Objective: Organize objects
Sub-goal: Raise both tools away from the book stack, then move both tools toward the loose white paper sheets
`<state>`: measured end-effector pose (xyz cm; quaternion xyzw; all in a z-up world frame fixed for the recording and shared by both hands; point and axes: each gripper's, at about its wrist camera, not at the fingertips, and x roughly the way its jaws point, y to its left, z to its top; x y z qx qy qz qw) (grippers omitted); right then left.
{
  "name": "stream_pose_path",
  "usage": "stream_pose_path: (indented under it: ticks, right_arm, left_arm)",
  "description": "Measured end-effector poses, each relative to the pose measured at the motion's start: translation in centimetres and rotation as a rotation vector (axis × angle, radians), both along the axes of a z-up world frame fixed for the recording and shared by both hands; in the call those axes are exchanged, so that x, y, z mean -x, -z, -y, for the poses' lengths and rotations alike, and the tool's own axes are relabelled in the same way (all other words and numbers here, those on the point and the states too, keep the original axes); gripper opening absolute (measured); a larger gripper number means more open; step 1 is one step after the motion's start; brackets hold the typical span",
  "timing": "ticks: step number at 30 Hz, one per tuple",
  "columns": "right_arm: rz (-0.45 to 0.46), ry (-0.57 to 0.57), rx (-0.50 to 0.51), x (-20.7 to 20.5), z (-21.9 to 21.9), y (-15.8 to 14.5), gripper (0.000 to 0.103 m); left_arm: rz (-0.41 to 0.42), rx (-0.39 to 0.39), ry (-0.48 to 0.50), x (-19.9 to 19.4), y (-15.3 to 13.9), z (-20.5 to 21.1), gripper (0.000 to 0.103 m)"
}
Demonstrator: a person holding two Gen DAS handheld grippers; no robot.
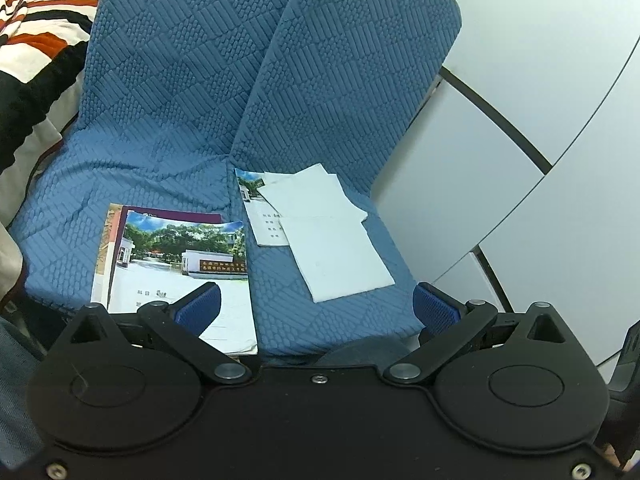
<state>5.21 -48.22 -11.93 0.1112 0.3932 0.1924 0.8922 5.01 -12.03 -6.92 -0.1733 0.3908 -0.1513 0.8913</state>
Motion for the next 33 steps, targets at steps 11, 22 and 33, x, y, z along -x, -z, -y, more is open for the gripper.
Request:
stream_pose_path:
  ticks: [11, 22, 33]
  right_arm:
    - [-0.005, 0.022, -0.003, -0.8, 1.9, 0.3, 0.08]
    - [-0.009, 0.072, -0.011, -2.0, 4.8, 1.3, 0.08]
    - [-0.026, 0.121, 0.007, -4.3, 7.7, 2.9, 0.08]
  left_arm:
    - [0.016, -0.018, -0.007, -0.5, 0.2, 2.3, 0.102]
    - [0.035, -0.078, -0.021, -1.4, 0.6, 5.3, 0.102]
    - [-0.035, -0.117, -0.031, -5.2, 2.8, 8.7, 0.102]
